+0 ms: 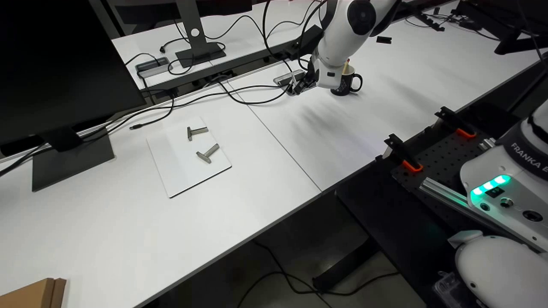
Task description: Put the marker in the black mug cup
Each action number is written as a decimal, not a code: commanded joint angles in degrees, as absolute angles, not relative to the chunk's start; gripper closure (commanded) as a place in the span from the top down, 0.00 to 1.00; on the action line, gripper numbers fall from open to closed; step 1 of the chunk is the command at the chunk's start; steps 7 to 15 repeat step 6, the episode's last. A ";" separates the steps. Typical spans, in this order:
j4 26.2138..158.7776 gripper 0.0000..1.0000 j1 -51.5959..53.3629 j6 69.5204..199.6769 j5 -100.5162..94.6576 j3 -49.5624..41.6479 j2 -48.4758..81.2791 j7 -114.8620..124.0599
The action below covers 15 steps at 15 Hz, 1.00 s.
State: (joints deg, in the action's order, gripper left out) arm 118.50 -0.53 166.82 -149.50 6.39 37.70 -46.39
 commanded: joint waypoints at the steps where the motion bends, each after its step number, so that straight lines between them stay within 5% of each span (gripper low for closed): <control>1: 118.47 1.00 -1.14 166.69 -149.37 7.37 37.72 -46.59; 15: 118.49 1.00 -0.92 166.72 -149.37 6.73 37.77 -46.55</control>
